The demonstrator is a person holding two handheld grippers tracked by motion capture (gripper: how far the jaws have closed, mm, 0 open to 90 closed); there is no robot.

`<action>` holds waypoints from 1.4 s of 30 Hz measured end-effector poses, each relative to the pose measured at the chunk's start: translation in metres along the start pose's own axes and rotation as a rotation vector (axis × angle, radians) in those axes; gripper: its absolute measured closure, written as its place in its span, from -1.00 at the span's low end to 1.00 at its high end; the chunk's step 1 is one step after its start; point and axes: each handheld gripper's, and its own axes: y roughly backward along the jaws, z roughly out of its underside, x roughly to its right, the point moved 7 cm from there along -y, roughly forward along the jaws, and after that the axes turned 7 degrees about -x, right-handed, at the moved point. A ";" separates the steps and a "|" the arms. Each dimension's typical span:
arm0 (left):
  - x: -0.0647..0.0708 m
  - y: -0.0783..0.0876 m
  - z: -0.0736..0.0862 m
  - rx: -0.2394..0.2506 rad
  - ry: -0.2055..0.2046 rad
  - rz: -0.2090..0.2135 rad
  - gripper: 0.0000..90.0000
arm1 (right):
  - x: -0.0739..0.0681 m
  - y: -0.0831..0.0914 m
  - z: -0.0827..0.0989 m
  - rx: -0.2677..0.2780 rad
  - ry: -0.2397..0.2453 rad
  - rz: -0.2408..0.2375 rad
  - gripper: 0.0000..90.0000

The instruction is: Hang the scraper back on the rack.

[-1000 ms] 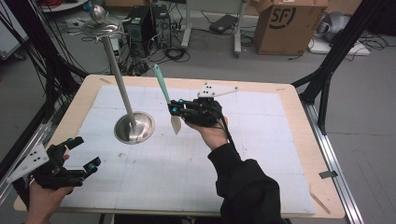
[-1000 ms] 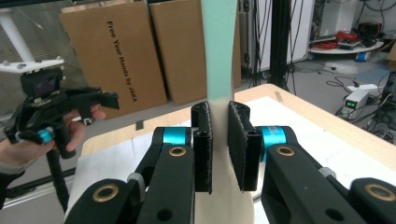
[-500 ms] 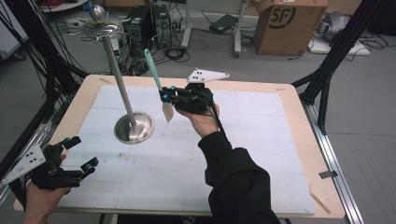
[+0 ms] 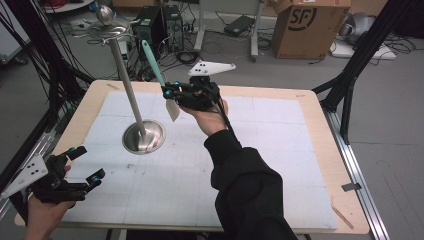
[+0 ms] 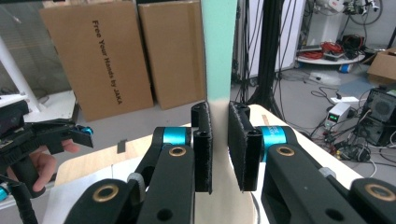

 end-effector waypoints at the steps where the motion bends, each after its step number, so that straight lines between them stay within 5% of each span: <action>1: 0.000 0.000 0.000 -0.002 -0.005 0.003 -0.96 | -0.001 -0.001 -0.001 -0.002 0.003 0.001 0.80; 42: -0.002 0.000 0.002 -0.003 0.004 -0.002 -0.96 | -0.001 -0.015 -0.018 0.020 0.024 0.054 0.80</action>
